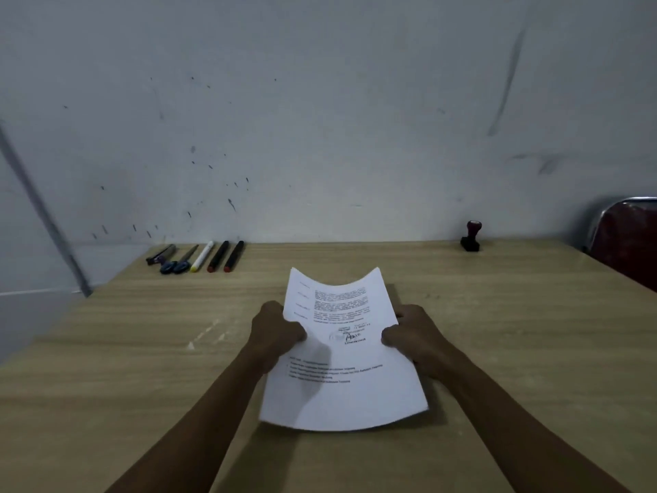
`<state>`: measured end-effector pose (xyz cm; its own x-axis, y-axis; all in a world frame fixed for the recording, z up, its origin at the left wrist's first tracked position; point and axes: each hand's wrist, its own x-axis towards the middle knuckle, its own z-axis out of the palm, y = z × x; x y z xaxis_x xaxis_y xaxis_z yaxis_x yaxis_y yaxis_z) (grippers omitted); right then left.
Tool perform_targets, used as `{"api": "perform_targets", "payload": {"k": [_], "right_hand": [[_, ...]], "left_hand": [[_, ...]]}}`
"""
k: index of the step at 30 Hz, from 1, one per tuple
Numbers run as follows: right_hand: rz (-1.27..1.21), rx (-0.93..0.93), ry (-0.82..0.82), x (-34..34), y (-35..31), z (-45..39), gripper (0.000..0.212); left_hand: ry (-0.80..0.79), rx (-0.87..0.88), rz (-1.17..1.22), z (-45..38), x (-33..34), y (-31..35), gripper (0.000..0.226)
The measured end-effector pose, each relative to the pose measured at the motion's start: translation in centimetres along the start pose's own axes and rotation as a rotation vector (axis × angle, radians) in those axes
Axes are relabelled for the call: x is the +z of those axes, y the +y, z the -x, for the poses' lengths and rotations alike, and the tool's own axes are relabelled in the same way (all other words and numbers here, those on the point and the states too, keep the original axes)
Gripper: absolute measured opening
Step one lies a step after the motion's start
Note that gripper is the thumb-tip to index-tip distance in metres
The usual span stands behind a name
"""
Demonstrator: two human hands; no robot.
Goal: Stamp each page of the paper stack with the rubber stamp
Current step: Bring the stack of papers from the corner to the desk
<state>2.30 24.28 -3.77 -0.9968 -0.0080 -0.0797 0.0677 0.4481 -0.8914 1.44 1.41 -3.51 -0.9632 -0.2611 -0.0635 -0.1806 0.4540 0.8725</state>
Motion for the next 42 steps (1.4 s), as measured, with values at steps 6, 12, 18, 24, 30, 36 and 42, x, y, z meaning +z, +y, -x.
{"api": "perform_targets", "payload": {"k": [6, 12, 18, 24, 30, 36, 42], "right_hand": [[0.118, -0.024, 0.068, 0.8, 1.6, -0.2, 0.042], [0.305, 0.038, 0.115, 0.8, 0.6, 0.9, 0.014], [0.381, 0.07, 0.142, 0.8, 0.5, 1.4, 0.015], [0.428, 0.056, 0.117, 1.0, 1.0, 0.7, 0.019], [0.409, 0.045, 0.106, 0.9, 1.1, 0.8, 0.021], [0.446, 0.007, 0.159, 0.1, 0.7, 1.0, 0.047], [0.419, -0.009, 0.27, -2.0, 1.2, 0.1, 0.049]], "left_hand": [[0.057, 0.034, -0.183, 0.7, 0.8, -0.7, 0.026], [0.057, 0.024, -0.397, 1.4, 1.1, -0.8, 0.029], [0.053, -0.015, -0.519, 1.3, 1.0, -1.2, 0.046], [0.05, -0.022, -0.554, 1.3, 1.2, -1.0, 0.047], [0.065, -0.017, -0.573, 1.5, 1.3, -1.0, 0.046], [0.124, 0.092, -0.541, 1.5, 1.8, 0.0, 0.049], [0.143, 0.375, -0.382, 0.9, 3.9, 2.4, 0.044]]}}
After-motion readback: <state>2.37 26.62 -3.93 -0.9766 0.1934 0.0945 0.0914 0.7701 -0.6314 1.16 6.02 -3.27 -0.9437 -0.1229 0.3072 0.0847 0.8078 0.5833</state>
